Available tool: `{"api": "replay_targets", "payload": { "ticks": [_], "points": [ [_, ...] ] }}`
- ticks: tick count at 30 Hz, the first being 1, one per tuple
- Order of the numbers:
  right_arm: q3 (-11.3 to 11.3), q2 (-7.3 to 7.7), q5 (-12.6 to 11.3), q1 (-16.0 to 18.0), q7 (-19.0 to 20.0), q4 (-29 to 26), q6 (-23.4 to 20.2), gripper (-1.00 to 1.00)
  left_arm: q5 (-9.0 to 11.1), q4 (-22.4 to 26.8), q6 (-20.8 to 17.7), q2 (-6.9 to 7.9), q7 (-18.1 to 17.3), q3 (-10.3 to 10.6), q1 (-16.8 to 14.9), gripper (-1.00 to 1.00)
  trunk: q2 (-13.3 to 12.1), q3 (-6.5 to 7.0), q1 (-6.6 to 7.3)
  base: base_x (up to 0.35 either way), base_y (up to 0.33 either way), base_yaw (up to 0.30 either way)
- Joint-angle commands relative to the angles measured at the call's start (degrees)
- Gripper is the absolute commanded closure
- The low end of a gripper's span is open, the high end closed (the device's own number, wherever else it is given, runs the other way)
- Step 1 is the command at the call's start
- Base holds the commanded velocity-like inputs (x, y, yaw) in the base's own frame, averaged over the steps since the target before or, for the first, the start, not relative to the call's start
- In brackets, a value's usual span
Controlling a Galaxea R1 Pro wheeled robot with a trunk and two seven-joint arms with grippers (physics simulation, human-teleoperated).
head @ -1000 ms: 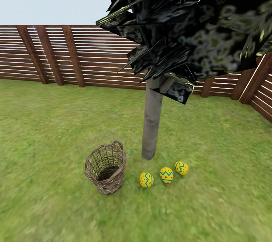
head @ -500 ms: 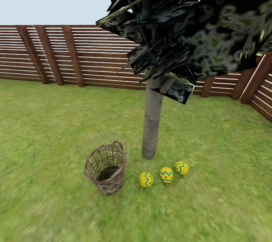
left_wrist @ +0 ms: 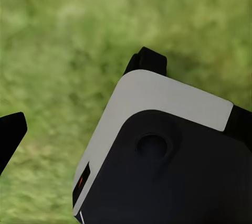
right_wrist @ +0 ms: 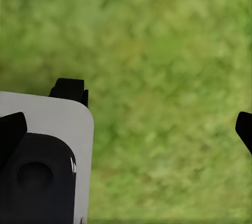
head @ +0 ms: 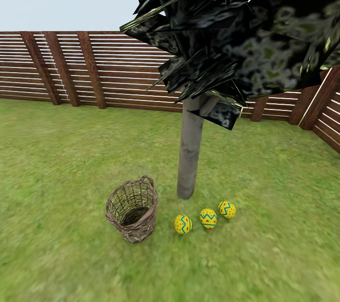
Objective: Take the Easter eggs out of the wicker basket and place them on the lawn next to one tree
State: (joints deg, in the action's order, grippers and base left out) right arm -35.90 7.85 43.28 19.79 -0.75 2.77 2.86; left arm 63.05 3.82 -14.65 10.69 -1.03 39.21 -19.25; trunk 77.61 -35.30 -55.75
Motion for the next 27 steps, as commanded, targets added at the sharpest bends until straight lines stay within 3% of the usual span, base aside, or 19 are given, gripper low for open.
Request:
{"api": "replay_targets", "payload": {
  "ticks": [1, 27],
  "points": [
    [-0.43, 0.06, 0.31, 0.07, -0.08, 0.22, 0.3, -1.0, 0.32, 0.04, -0.2, 0.03, -0.11, 0.34, -0.03, -1.0, 0.03, -0.05, 0.0, 0.0, 0.0, 0.0],
    [-0.44, 0.06, 0.31, 0.07, -0.07, 0.22, 0.3, -1.0, 0.32, 0.05, -0.2, 0.03, -0.11, 0.34, -0.01, -1.0, 0.03, -0.05, 0.0, 0.0, 0.0, 0.0]
  ]
}}
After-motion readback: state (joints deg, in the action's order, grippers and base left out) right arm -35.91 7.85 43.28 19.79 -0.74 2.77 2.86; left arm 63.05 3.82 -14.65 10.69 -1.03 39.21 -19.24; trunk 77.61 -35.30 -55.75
